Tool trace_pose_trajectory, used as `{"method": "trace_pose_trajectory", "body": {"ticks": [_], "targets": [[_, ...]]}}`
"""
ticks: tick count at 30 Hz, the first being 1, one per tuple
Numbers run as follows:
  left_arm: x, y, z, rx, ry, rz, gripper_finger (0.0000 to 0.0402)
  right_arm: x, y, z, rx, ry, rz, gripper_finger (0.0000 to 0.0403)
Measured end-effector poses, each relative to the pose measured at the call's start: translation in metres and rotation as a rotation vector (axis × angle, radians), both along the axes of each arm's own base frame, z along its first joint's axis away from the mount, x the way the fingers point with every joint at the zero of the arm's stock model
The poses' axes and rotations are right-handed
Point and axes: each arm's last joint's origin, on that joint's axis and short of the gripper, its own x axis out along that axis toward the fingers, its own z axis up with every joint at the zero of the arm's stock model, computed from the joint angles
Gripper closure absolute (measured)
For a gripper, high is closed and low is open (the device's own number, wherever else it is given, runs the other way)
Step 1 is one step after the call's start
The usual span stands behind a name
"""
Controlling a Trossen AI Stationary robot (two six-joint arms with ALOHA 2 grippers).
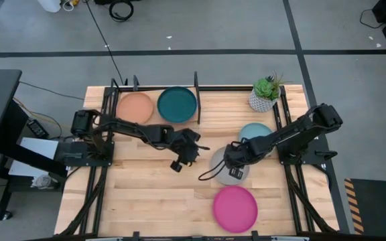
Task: Place and stack plates onto a shelf
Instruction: Stack the gray plate on the light brown plate
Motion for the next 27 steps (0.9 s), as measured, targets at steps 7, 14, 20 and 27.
{"method": "trace_pose_trajectory", "body": {"ticks": [7,14,20,27], "targets": [[-0.013,-0.015,-0.009,0.006,0.153,-0.01,0.0256,0.015,0.001,-0.02,0.007,-0.005,0.053,0.0352],[-0.021,-0.018,-0.013,0.071,0.236,0.017,0.0256,0.03,-0.001,-0.002,0.069,-0.176,0.146,0.0352],[-0.011,-0.022,-0.014,0.107,0.147,-0.05,0.0256,0.021,0.008,0.036,0.025,-0.226,0.122,0.0352],[0.007,-0.034,-0.044,0.189,0.053,-0.223,0.0256,-0.003,0.023,0.06,-0.027,-0.272,0.082,0.0352]]}}
